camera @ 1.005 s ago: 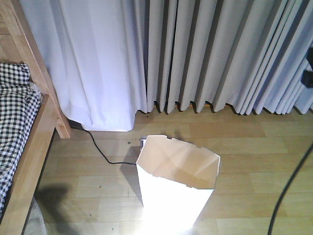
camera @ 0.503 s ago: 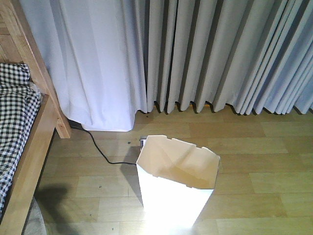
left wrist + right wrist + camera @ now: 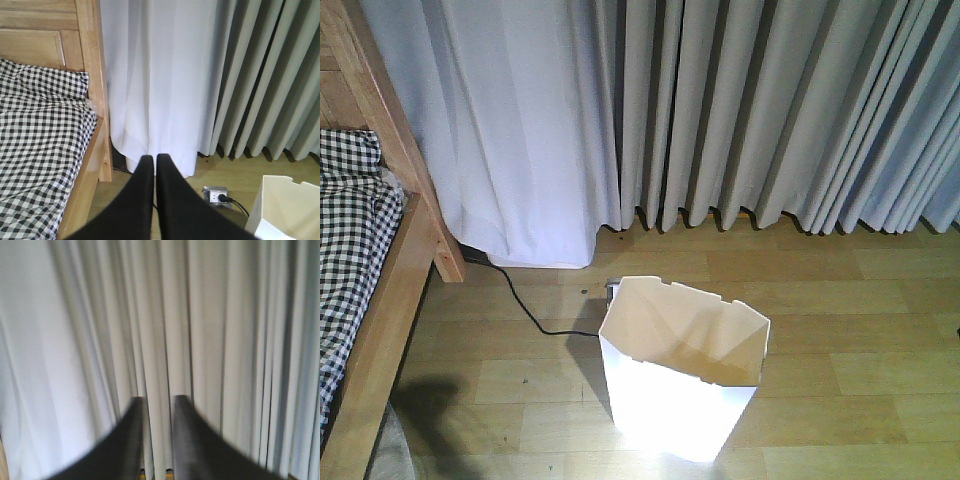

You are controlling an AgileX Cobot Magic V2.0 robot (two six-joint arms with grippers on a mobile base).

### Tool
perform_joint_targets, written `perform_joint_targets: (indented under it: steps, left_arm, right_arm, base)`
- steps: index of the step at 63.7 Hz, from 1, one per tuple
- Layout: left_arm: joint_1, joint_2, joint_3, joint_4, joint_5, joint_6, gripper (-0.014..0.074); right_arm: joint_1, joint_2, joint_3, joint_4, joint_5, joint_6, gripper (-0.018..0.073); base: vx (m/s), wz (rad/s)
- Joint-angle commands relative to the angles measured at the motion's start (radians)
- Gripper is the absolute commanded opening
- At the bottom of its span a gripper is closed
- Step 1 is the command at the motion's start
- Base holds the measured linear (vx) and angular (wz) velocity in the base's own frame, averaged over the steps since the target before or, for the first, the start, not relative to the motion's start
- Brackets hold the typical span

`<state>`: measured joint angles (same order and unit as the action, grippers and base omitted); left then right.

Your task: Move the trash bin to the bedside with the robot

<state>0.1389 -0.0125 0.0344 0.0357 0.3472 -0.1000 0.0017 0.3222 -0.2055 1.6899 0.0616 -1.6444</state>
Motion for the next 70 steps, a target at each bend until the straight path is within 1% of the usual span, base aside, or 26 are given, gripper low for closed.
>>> perform_joint_targets:
  steps: [1, 6, 41, 45, 50, 52, 56, 60, 61, 62, 63, 64, 65, 66, 67, 68, 69, 70]
  left_arm:
    - [-0.003, -0.014, 0.003, -0.002, -0.066, -0.004, -0.0006]
    - [-0.003, -0.014, 0.003, -0.002, -0.066, -0.004, -0.0006]
    - [-0.003, -0.014, 0.003, -0.002, -0.066, -0.004, -0.0006]
    - [-0.003, -0.014, 0.003, -0.002, -0.066, -0.004, -0.0006]
    - [-0.003, -0.014, 0.003, -0.002, -0.066, -0.004, -0.0006]
    - [-0.003, -0.014, 0.003, -0.002, -0.066, -0.004, -0.0006]
    - [-0.003, -0.014, 0.003, -0.002, -0.066, -0.004, -0.0006]
    - [-0.003, -0.014, 0.003, -0.002, -0.066, -0.004, -0.0006]
    - [-0.003, -0.014, 0.003, -0.002, -0.066, -0.004, -0.0006]
    - [-0.003, -0.014, 0.003, -0.002, -0.066, -0.004, -0.0006]
    - [-0.003, -0.014, 0.003, -0.002, -0.066, -0.004, -0.0006]
    - [-0.003, -0.014, 0.003, -0.002, -0.066, -0.004, -0.0006]
    - [-0.003, -0.014, 0.003, -0.002, -0.066, -0.004, -0.0006]
    - [-0.003, -0.014, 0.003, -0.002, -0.066, -0.004, -0.0006]
    - [-0.003, -0.014, 0.003, -0.002, -0.066, -0.004, -0.0006]
    - [-0.003, -0.014, 0.003, -0.002, -0.066, -0.004, -0.0006]
    - [-0.003, -0.014, 0.003, -0.002, -0.066, -0.004, -0.0006]
    - [-0.003, -0.014, 0.003, -0.002, -0.066, -0.004, -0.0006]
  right_arm:
    - [0.001, 0.007, -0.026, -0.026, 0.012, -0.015, -0.0013]
    - [0.001, 0.007, -0.026, -0.015, 0.0, -0.014, -0.0011]
    - [0.001, 0.007, -0.026, -0.015, 0.007, -0.015, -0.0009]
    - [0.001, 0.007, -0.026, -0.018, -0.014, -0.025, -0.0009]
    - [0.001, 0.013, -0.026, -0.03, -0.029, -0.001, -0.0009]
    - [0.001, 0.013, -0.027, -0.064, -0.032, 0.03, -0.0009]
    - [0.001, 0.01, -0.027, -0.193, -0.048, 0.144, -0.0009]
    - [0.001, 0.007, -0.027, -0.4, -0.055, 0.331, -0.0009]
    - [0.001, 0.007, -0.027, -0.474, -0.055, 0.401, -0.0009]
    - [0.001, 0.007, -0.027, -0.528, -0.056, 0.451, -0.0009]
    - [0.001, 0.007, -0.027, -0.613, -0.062, 0.532, -0.0009]
    - [0.001, 0.007, -0.027, -0.704, -0.062, 0.59, -0.0009]
    - [0.001, 0.007, -0.027, -0.766, -0.062, 0.681, -0.0009]
    - [0.001, 0.007, -0.027, -0.864, -0.062, 0.742, -0.0009]
    - [0.001, 0.007, -0.027, -0.93, -0.062, 0.838, -0.0009]
    - [0.001, 0.007, -0.027, -1.029, -0.062, 0.902, -0.0009]
    - [0.001, 0.007, -0.027, -1.094, -0.062, 0.997, -0.0009]
    - [0.001, 0.007, -0.027, -1.189, -0.062, 1.059, -0.0009]
  base:
    - [0.0, 0.0]
    - [0.0, 0.0]
    - [0.0, 0.0]
    - [0.0, 0.0]
    - [0.0, 0.0]
    - [0.0, 0.0]
    - [0.0, 0.0]
    - [0.0, 0.0]
    - [0.0, 0.0]
    - [0.0, 0.0]
    - [0.0, 0.0]
    - [0.0, 0.0]
    - [0.0, 0.0]
    - [0.0, 0.0]
    - [0.0, 0.0]
    - [0.0, 0.0]
    - [0.0, 0.0]
    - [0.0, 0.0]
